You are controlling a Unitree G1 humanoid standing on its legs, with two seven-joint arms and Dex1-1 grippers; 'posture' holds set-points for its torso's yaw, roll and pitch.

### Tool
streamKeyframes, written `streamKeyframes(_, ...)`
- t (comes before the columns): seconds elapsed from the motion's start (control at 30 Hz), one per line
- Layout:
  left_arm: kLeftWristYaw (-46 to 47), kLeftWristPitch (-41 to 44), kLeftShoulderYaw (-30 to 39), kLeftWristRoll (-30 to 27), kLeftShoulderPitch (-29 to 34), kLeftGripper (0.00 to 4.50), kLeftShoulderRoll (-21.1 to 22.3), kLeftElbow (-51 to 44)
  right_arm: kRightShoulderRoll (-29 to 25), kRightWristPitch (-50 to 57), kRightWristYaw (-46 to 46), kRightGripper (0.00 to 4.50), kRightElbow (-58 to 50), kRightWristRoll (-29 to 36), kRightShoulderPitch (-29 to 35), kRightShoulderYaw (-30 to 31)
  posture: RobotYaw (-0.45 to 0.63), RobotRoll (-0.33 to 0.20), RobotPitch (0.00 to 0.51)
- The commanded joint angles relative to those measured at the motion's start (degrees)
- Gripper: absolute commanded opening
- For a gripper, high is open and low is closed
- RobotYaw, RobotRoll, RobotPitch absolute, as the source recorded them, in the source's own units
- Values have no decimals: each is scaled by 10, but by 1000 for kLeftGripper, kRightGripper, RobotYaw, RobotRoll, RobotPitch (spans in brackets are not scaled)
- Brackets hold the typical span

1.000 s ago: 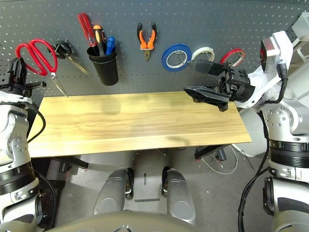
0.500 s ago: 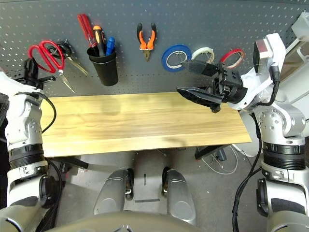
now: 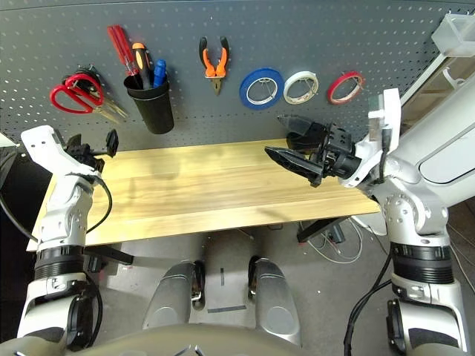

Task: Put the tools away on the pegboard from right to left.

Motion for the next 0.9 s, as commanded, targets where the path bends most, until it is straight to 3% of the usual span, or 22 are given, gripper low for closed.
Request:
streamKeyframes(0.03, -15, -9, -15, 5, 13, 4436, -6, 1, 27, -36, -39, 4500, 42, -44, 7, 17, -44, 0, 106)
streamKeyframes(0.2, -14, -29, -21, 16, 21, 4436, -13, 19, 62, -71, -72, 4500, 90, -69, -6, 17, -47, 0, 99)
streamKeyframes(0.37, -13, -76, -25, 24, 34, 4436, -20, 39, 109, -151, -172, 4500, 201, -128, -51, 2, -50, 0, 91)
streamKeyframes(0.63, 16, -181, -7, 45, 45, 4436, -22, 127, 127, -311, -246, 4500, 375, -174, -101, -25, -55, 0, 93)
streamKeyframes(0.9, 30, -257, 13, 46, 14, 4436, -7, 208, 125, -424, -330, 4500, 503, -202, -144, -50, -44, 0, 92)
